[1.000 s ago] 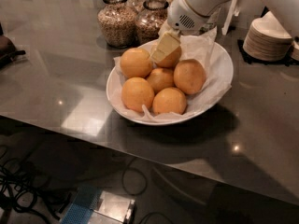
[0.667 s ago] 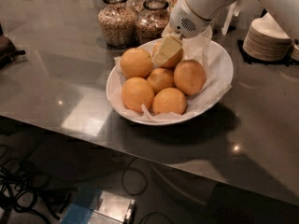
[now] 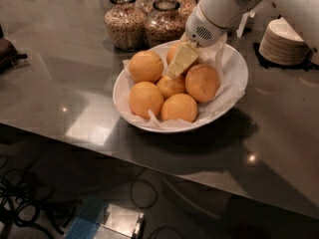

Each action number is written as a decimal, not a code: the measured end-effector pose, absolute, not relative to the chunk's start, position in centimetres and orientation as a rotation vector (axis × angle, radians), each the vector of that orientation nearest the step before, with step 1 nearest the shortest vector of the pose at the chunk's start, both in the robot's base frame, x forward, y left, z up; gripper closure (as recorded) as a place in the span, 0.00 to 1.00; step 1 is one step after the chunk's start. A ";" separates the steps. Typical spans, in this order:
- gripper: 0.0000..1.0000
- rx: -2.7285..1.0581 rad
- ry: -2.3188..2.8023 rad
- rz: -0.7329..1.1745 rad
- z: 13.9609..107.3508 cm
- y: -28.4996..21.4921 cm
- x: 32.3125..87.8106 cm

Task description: Pick orange from white bowl

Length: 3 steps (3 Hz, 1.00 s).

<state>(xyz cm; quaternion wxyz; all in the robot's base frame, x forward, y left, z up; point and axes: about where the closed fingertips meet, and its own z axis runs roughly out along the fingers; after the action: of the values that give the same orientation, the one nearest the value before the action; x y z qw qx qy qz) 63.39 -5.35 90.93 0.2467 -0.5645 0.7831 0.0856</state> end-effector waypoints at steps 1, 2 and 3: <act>0.44 -1.533 2.144 0.229 91.0 -5.5 63.5; 0.71 -1.518 2.159 0.205 91.0 -5.7 63.6; 1.00 -1.518 2.123 0.185 91.6 -5.3 63.3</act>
Offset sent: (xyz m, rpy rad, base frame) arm 0.0071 -0.0115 -0.0289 -0.0539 0.0193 -0.0760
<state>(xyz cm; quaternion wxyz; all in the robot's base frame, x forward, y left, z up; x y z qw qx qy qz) 63.26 -5.27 91.57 0.2598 -0.5602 0.7836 0.0682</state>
